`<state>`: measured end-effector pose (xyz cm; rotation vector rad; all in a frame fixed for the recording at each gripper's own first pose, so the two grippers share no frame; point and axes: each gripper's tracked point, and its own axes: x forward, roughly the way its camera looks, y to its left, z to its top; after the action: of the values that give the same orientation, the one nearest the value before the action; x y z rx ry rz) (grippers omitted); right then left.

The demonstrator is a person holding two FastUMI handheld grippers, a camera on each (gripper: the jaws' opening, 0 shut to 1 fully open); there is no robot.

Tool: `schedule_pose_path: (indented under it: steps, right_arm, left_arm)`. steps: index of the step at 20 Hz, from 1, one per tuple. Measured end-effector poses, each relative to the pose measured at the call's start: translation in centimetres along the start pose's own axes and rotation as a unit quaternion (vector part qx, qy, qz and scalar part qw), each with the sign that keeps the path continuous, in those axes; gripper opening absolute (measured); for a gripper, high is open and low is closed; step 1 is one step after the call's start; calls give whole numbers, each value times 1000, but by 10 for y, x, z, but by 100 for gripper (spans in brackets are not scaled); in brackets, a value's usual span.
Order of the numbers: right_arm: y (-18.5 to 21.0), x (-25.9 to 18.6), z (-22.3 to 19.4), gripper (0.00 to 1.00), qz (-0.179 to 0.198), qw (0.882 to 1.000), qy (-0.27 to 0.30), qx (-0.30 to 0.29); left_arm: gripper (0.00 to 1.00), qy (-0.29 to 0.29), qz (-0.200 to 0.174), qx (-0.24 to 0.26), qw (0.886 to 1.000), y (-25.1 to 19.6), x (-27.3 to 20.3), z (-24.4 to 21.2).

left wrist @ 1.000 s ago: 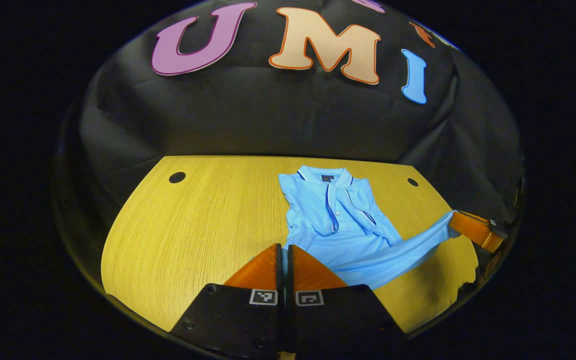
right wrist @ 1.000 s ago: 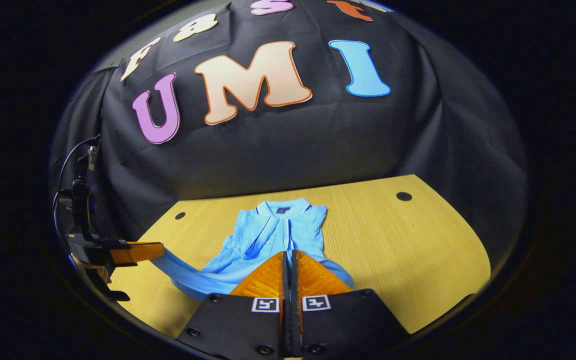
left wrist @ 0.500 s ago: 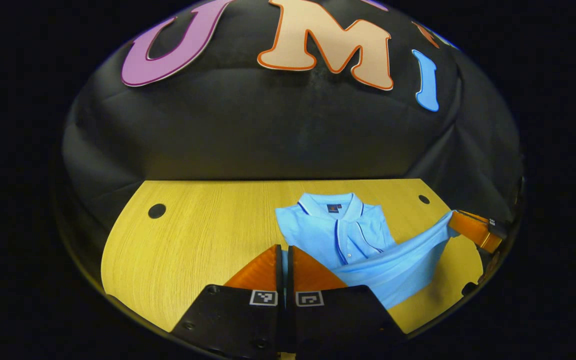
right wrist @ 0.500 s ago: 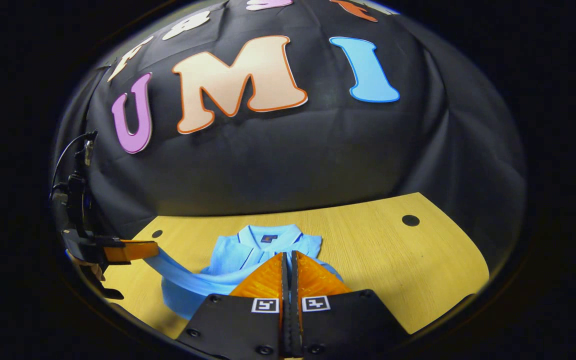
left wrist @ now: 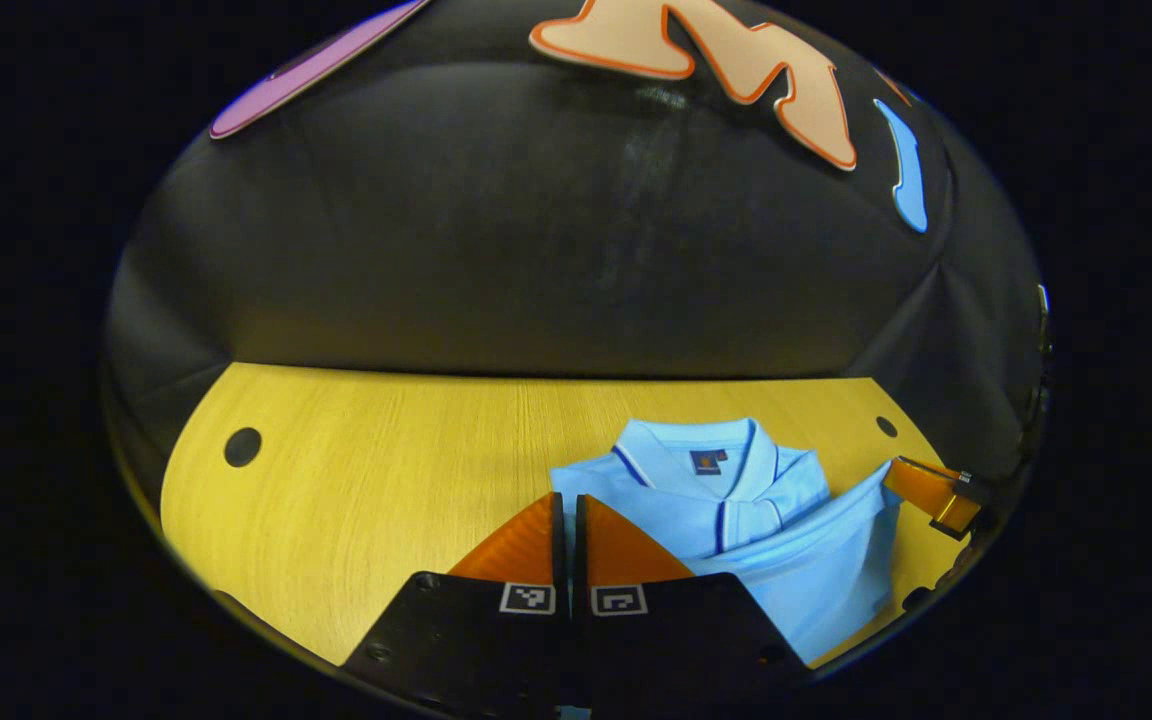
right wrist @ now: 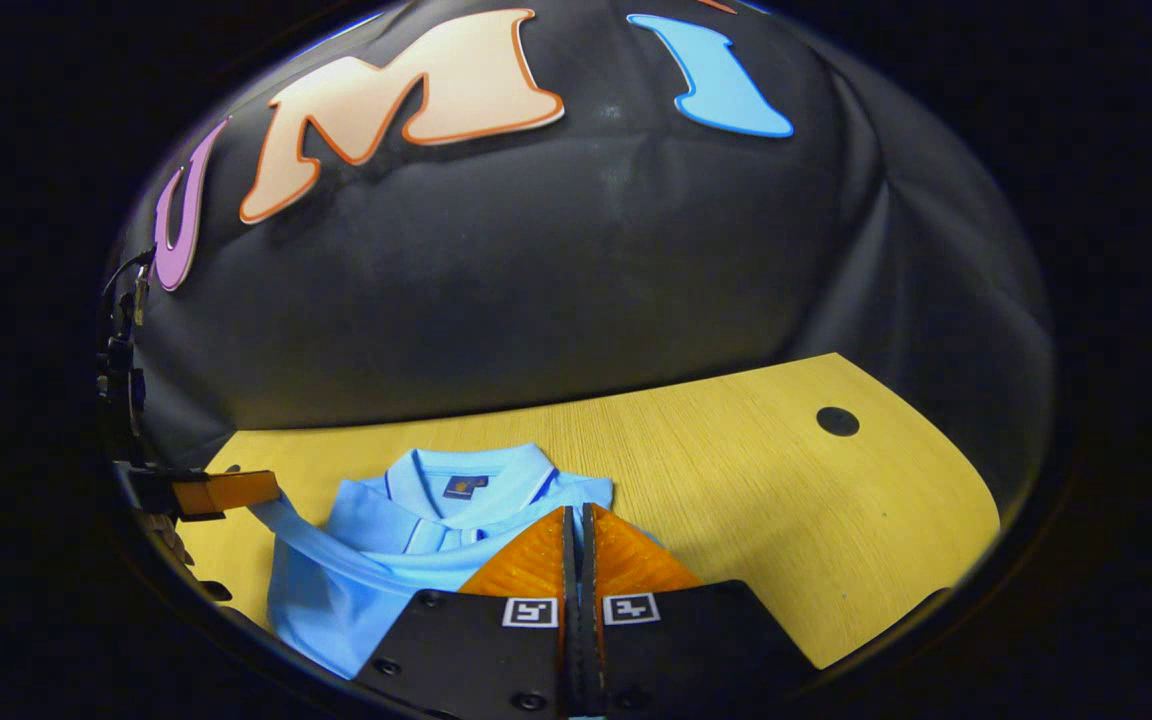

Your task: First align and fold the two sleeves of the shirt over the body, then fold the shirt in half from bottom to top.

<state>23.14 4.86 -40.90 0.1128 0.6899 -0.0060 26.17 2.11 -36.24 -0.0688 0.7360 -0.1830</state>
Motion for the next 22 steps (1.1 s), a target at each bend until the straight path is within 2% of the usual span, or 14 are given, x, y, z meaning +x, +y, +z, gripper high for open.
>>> schedule_pose_path:
  steps: [3,5,7,9,11,12,13,15,18,22]
  right_arm:
    - [-5,16,-15,3,-18,1000,19,5]
    - [-7,13,-12,9,-20,1000,18,2]
    - [-2,-7,12,53,-17,1000,-16,-11]
    - [6,-36,44,97,-12,998,-61,-26]
    - [13,-71,74,96,-4,993,-112,-44]
    - [16,-92,88,99,1,990,-134,-52]
    - [19,-113,100,96,7,987,-151,-58]
    - [23,-154,115,99,20,983,-172,-61]
    - [21,-212,123,99,34,980,-189,-53]
    - [6,-285,131,99,39,974,-218,-42]
  left_arm:
    - [0,17,16,3,1000,12,18,-17]
    - [0,-6,39,2,999,24,15,-6]
    - [1,-60,18,0,998,17,2,22]
    - [47,-99,12,5,995,7,-30,44]
    - [95,-136,12,18,990,-5,-68,66]
    - [94,-156,16,24,987,-13,-86,75]
    - [94,-173,19,31,984,-20,-109,84]
    - [94,-200,25,32,979,-34,-151,94]
    - [94,-229,31,31,972,-56,-207,100]
    - [94,-258,45,60,963,-79,-266,92]
